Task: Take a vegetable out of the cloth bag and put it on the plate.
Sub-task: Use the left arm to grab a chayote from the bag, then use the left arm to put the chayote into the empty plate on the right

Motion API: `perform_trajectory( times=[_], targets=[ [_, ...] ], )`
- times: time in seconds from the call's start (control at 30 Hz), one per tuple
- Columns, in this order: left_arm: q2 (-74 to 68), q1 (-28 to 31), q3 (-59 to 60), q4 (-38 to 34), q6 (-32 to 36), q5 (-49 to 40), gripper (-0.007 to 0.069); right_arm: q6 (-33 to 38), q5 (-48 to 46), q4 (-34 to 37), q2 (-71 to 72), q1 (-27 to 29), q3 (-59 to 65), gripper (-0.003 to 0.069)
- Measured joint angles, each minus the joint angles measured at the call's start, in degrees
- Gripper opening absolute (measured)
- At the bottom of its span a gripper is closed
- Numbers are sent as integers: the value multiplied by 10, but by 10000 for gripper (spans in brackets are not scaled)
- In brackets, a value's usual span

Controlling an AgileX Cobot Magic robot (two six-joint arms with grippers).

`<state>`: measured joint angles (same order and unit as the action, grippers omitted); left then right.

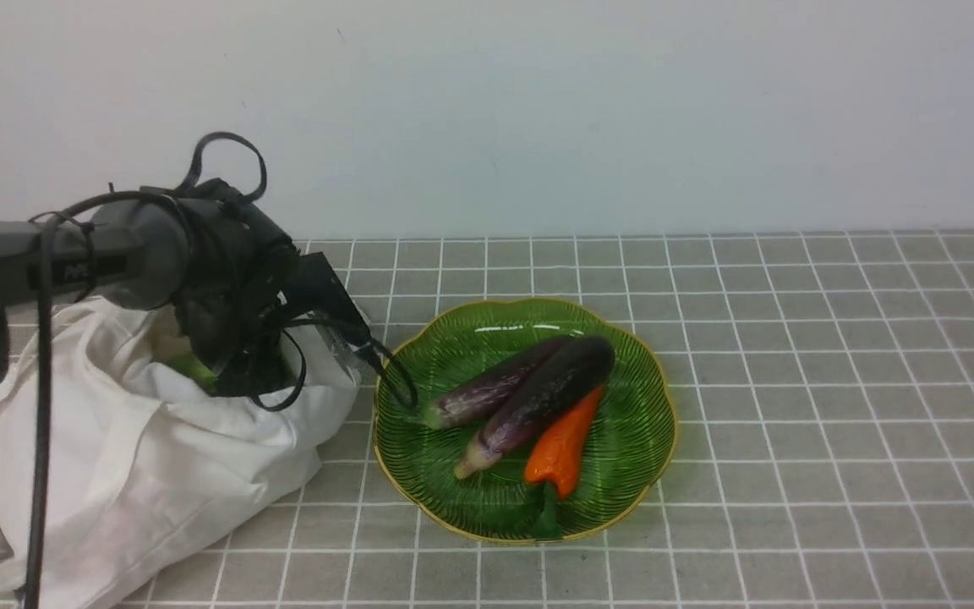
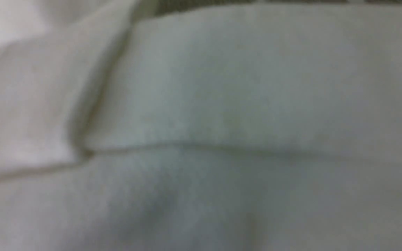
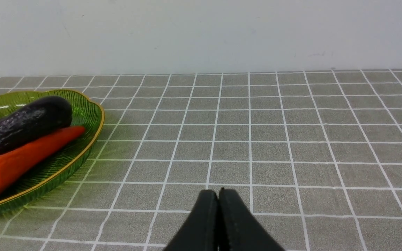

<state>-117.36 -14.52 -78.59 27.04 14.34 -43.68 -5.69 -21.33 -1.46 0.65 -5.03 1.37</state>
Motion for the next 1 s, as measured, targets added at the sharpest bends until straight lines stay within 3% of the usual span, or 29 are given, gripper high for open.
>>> perform_trajectory(
  times=[0.43,0.67,0.83,0.87,0.9,1.0],
  targets=[
    [178,39,1,-246,-8,-121,405,-1,0,0,0,0,0,-15],
    [270,51,1,-270,-8,-135,405,0,0,0,0,0,0,-15],
    [323,51,1,-326,-8,-112,405,0,0,0,0,0,0,-15],
    [344,49,1,-378,-3,-98,405,0,0,0,0,0,0,-15],
    [344,48,1,-384,-1,-97,405,0,0,0,0,0,0,-15],
    [353,19,1,-496,74,-85,405,-1,0,0,0,0,0,-15]
  ],
)
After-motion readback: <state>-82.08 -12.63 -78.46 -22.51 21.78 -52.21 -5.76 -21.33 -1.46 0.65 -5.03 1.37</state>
